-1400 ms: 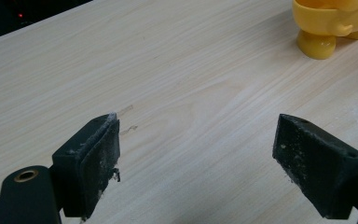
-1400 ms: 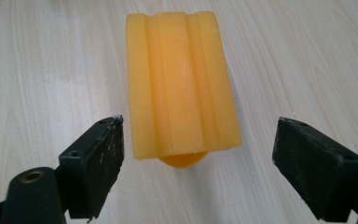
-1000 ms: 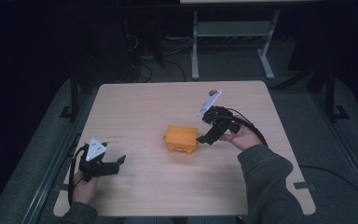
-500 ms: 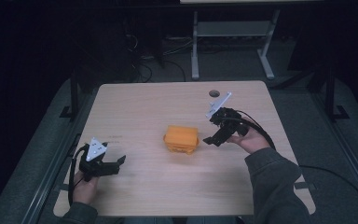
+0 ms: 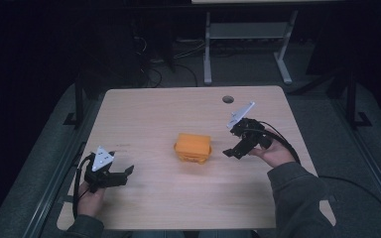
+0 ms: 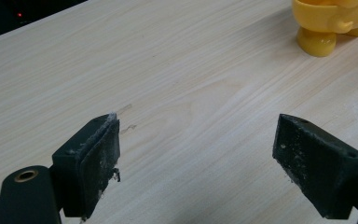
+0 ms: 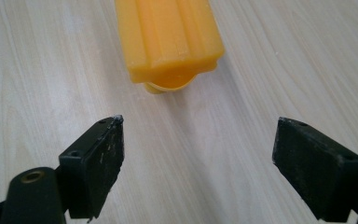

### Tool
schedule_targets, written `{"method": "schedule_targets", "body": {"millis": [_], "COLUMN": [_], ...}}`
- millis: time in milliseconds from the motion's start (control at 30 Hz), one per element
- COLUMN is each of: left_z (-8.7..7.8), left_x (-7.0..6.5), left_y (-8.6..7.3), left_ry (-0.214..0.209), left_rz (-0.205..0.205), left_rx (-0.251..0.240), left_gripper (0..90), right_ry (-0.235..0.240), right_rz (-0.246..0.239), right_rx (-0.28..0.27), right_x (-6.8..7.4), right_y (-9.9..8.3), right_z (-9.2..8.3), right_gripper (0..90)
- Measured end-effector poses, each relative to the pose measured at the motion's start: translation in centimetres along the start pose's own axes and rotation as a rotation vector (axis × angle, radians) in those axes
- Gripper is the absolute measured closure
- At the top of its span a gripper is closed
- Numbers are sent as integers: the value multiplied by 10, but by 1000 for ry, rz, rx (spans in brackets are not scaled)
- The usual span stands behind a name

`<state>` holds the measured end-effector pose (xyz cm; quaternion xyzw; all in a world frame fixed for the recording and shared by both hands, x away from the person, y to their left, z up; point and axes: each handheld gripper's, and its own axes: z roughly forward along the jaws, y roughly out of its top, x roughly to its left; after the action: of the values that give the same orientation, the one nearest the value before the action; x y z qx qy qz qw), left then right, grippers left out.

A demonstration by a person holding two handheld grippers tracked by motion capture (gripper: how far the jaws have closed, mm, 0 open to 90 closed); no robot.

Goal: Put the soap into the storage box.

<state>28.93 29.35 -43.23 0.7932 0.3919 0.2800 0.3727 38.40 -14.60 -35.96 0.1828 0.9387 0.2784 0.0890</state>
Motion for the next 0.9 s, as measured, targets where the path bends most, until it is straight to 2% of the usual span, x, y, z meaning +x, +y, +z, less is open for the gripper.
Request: {"method": "schedule_targets", "body": {"millis": [400,533,900], "left_z": [0,0,1], "left_x": [0,-1,-1], "left_y": [0,0,0], "left_ry": [0,0,-1], "left_rz": [3,2,7], "left_rx": [2,2,6], "left_gripper": [141,141,141], "right_ry": [-3,-12,-16], "right_rz": [40,47,81], "right_rx": [6,-10,-12], "right_x": [1,1,4], "right_y": [-18,-25,-46], "right_z": [-5,-7,-8], "right_gripper": [159,160,160]}}
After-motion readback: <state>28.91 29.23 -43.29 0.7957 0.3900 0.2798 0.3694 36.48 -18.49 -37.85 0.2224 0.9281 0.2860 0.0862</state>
